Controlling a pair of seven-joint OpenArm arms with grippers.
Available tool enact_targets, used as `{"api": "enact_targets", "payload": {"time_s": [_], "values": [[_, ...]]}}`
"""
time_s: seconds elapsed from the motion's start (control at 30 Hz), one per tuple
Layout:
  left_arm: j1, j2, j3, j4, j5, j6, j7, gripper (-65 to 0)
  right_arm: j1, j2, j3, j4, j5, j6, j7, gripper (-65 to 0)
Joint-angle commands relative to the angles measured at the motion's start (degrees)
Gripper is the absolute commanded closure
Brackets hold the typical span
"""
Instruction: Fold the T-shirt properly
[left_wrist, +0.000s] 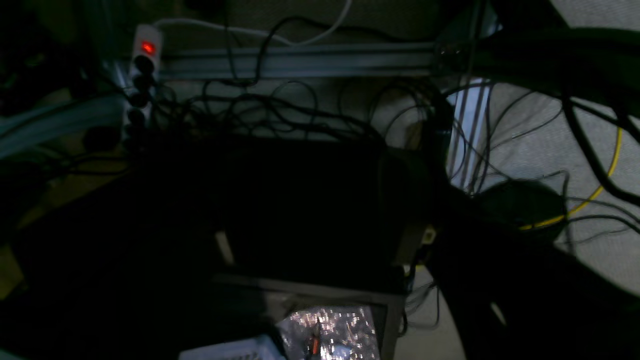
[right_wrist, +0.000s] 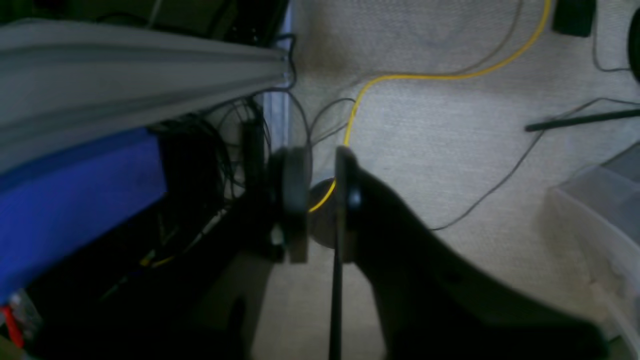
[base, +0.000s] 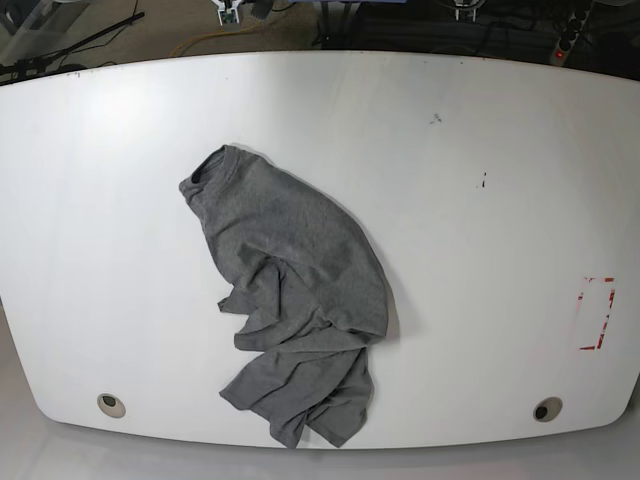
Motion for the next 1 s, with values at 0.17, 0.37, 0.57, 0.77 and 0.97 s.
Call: {"api": "enact_targets", "payload": {"time_s": [0.17,0.37,0.57,0.77,0.97], "values": [[9.39,-0.11,-0.08,13.23,-0.05,0.22,-0.71,-34.9,-7.62,0.05,-0.04,8.89,0.0,0.36,0.64,-7.9],[16.86,-0.11,-0.17,24.93,-0.05,0.22,-0.71,-34.7,-12.45,0.05,-0.04,16.01,0.0,3.52,0.64,-7.9],[24.16,-0.11,-0.17,36.27,-0.05,0.22,-0.71,-34.7,-18.34,0.4,-0.66,24.72,4.31,4.58,0.55,-7.9],[30.22,-0.02,-0.17,46.55,-0.05,0.22,-0.71,-34.7,-24.59,4.09,-4.79,33.95,9.85,4.58,-2.0,-7.9],[35.59,-0.02,-0.26,55.43,-0.05,0.3,-0.71,-34.7,-30.56,6.91,-5.76,43.09,17.58,4.58,-3.31,-7.9]]}}
